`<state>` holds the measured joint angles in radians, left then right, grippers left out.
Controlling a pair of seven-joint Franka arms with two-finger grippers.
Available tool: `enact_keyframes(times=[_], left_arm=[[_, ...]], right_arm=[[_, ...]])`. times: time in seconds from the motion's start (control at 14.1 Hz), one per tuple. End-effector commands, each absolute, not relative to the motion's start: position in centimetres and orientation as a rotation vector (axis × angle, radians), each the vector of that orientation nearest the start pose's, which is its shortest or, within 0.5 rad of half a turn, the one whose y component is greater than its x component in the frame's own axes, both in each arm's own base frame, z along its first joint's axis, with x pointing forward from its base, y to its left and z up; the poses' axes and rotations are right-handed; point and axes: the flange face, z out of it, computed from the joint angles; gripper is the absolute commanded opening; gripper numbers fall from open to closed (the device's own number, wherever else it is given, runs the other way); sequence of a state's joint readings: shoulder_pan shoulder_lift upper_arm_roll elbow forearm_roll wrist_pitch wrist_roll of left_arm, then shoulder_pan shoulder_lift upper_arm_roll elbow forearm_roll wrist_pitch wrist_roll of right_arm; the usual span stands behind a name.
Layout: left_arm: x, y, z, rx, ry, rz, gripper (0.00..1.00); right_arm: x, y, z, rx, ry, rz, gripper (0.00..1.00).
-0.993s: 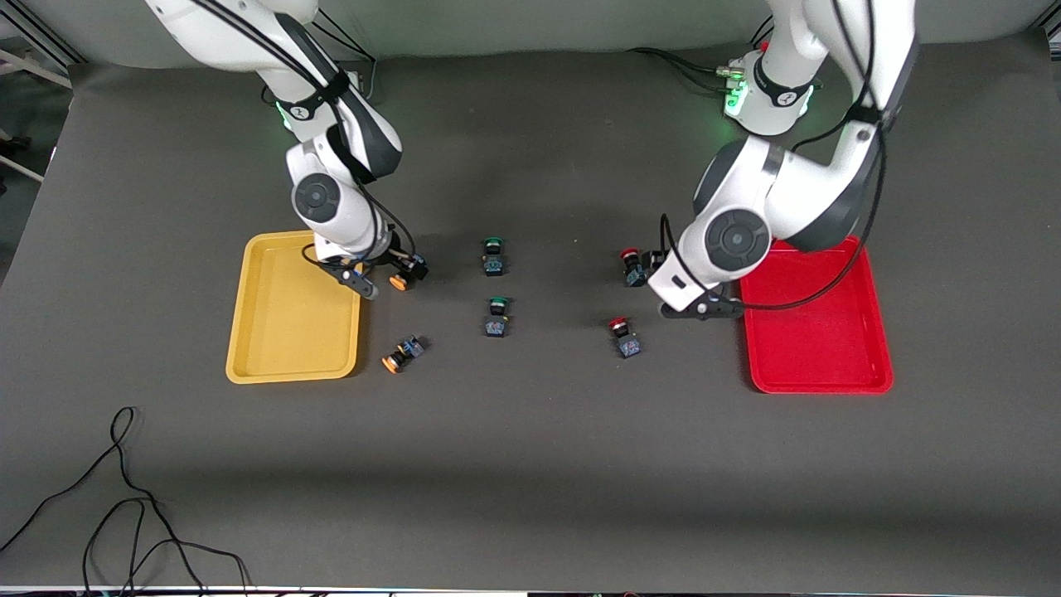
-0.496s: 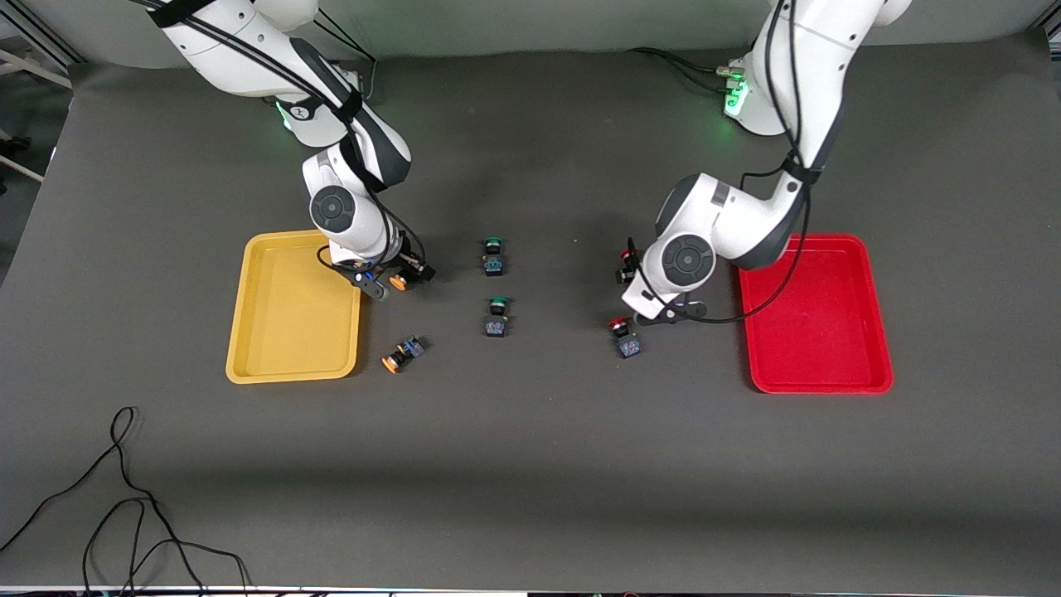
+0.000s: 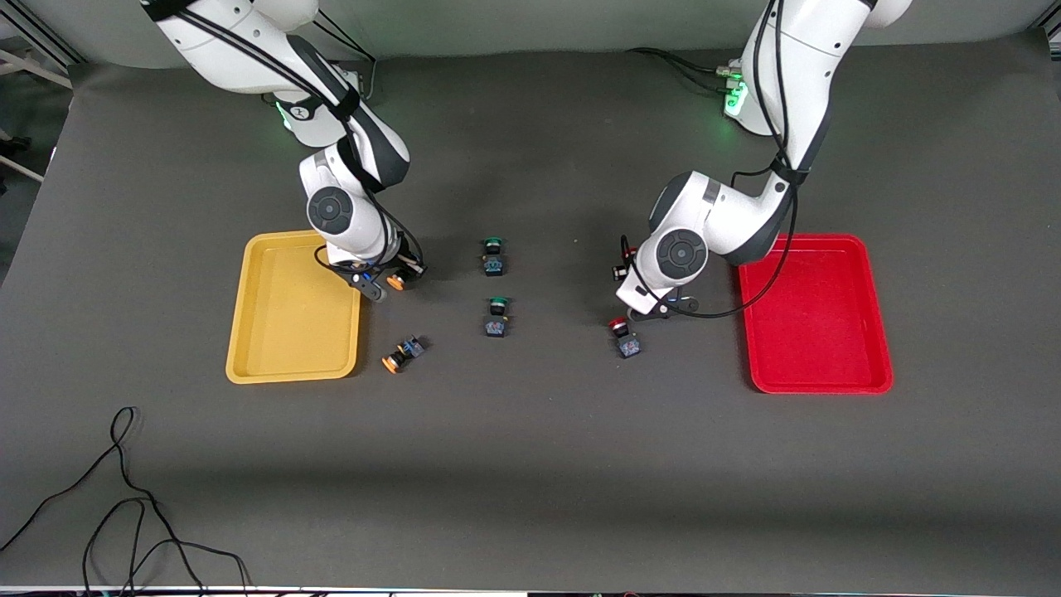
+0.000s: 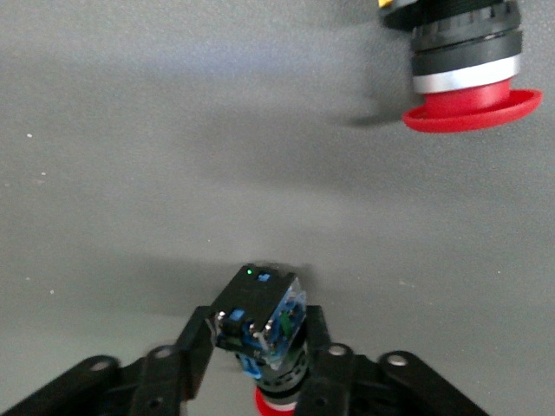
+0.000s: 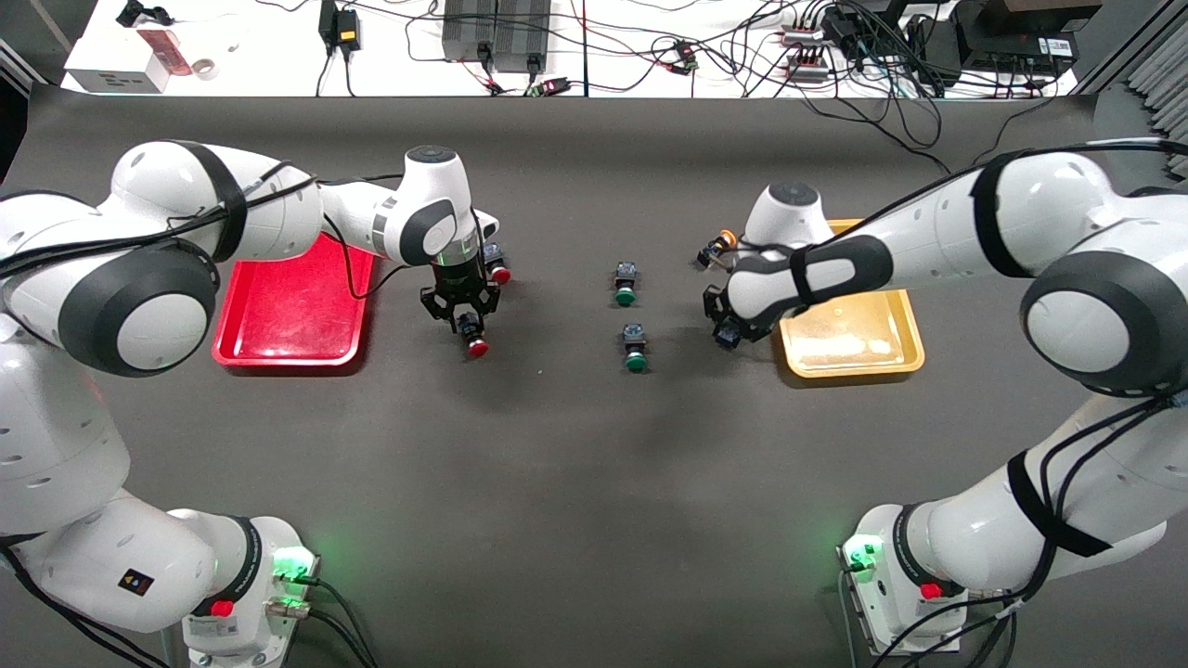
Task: Place red and yellow buttons in trays
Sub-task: 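Place the yellow button in its tray while the left gripper places the red one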
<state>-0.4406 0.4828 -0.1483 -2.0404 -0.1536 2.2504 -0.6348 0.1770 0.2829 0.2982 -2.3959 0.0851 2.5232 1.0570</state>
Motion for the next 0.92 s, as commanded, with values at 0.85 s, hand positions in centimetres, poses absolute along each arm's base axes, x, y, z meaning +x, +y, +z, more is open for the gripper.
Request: enact_keyframes(times=[0.85], left_arm=[[54.3, -4.1, 34.4, -2.987, 0.140, 0.665, 0.00]], right_arm=[[43.7, 0.8, 21.0, -2.922, 1.045, 0.416, 0.07]])
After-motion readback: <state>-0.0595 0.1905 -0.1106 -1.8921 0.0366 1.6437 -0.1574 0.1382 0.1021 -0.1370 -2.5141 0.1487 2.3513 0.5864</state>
